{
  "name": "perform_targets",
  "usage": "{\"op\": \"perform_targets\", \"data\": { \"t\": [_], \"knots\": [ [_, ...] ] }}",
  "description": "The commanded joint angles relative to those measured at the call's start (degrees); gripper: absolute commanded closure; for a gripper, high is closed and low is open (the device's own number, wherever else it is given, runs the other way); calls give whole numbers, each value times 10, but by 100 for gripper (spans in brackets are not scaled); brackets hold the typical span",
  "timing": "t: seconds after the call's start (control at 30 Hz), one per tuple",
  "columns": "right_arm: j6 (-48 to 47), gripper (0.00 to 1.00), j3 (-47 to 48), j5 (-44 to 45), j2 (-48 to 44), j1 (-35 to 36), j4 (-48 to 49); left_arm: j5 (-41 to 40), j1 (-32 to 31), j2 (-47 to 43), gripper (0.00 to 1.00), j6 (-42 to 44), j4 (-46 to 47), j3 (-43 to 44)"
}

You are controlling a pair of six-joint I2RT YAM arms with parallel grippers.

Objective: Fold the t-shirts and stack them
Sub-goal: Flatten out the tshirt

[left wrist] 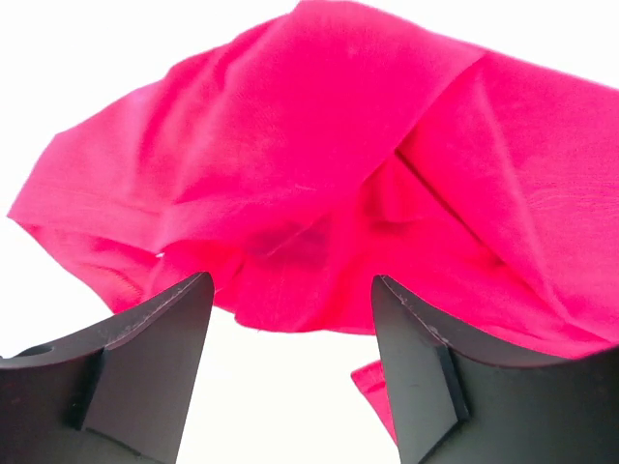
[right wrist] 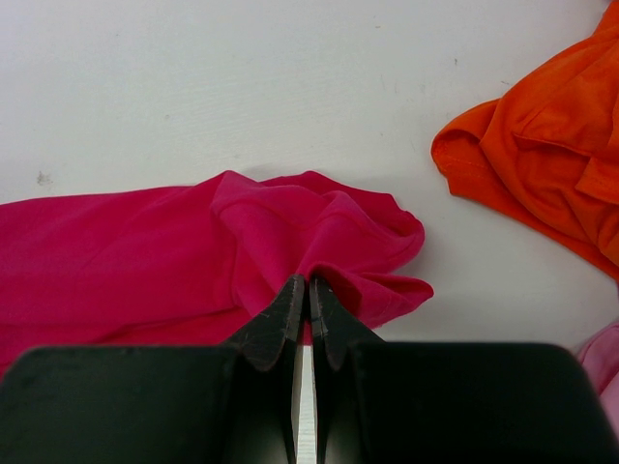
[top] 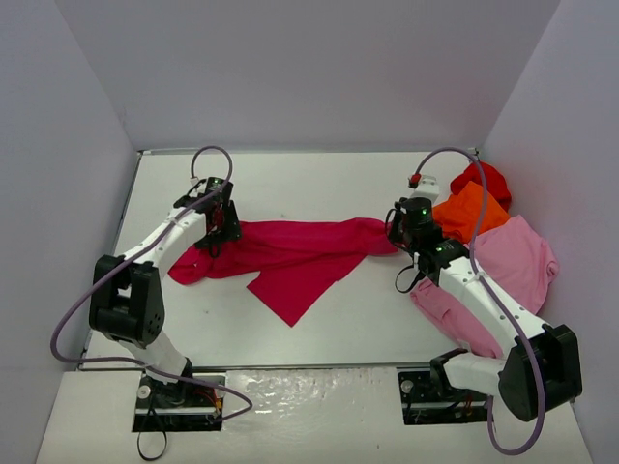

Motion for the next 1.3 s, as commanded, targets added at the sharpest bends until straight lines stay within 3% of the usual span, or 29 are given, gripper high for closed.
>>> {"op": "perform_targets", "data": {
  "t": [0.0,0.27,0.5,1.27],
  "knots": [
    [-8,100,7,17,0,6,29,-28,4,-45,36,11,-34,31],
    [-10,100,4,14,-8,7,28,-25,4,-21,36,1,-22,2],
    [-10,100,4,14,-1,9,27,26,27,-15,36,-16,26,-51],
    [-9,100,5,21,13,11,27,95,44,35,38,-13,84,-62]
  ]
}}
